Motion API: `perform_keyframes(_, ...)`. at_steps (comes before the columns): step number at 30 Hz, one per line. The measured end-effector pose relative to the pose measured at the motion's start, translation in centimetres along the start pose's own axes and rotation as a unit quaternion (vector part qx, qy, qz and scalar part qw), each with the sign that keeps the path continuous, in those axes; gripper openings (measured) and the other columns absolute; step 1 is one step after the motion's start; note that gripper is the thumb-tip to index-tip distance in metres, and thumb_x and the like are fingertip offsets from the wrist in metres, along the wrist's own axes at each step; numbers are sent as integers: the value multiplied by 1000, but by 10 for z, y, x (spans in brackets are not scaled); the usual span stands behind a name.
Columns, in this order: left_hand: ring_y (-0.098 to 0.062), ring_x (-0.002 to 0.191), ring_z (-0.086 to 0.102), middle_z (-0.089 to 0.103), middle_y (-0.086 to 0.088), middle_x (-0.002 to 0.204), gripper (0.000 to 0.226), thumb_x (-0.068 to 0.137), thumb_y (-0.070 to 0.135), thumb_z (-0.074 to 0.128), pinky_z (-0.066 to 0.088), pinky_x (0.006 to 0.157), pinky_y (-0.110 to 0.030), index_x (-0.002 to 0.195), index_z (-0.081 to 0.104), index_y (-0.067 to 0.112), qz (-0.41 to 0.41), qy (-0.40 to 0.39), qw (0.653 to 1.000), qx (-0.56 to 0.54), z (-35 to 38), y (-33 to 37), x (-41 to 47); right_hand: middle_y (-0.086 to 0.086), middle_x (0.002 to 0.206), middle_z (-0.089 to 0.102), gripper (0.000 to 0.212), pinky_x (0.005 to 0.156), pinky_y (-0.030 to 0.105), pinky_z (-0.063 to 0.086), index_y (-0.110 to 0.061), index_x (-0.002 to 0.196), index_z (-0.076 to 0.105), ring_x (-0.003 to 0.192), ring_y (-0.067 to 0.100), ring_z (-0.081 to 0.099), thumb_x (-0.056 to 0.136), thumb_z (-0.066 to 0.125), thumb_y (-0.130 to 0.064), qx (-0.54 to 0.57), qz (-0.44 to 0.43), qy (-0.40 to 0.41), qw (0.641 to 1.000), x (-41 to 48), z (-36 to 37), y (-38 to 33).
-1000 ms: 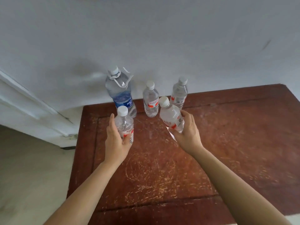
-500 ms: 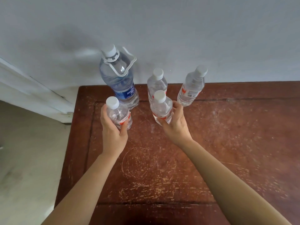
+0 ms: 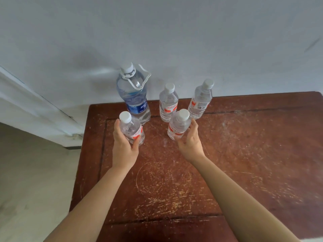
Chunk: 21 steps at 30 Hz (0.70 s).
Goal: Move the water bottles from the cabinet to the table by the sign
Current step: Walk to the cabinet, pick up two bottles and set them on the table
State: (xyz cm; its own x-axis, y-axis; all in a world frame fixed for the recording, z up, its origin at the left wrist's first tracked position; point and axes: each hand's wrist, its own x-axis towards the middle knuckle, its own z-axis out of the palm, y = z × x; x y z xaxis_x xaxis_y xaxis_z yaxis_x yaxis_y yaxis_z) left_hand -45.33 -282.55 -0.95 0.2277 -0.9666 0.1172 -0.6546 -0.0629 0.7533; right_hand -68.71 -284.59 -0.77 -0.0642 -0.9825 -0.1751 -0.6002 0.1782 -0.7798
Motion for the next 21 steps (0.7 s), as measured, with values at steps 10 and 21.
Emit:
perform_keyframes(10, -39, 134, 49, 49, -23, 147, 57, 107, 45, 34, 49, 104, -54, 149, 43, 8, 86, 4, 980, 180, -58, -6, -44, 12, 159, 31, 68, 112, 52, 41, -19, 157, 24, 140, 33, 43, 102, 48, -51, -167, -20, 96, 981, -80, -14, -2)
perform_keyframes(21, -42, 148, 29, 28, -23, 161, 59, 108, 48, 26, 26, 116, -64, 156, 34, 16, 141, 207, 918, 309, -184, 91, -41, 10, 171, 3, 67, 125, 60, 4, -31, 162, 21, 158, 30, 0, 103, 29, -62, -243, -326, 200, 891, -61, -63, -130)
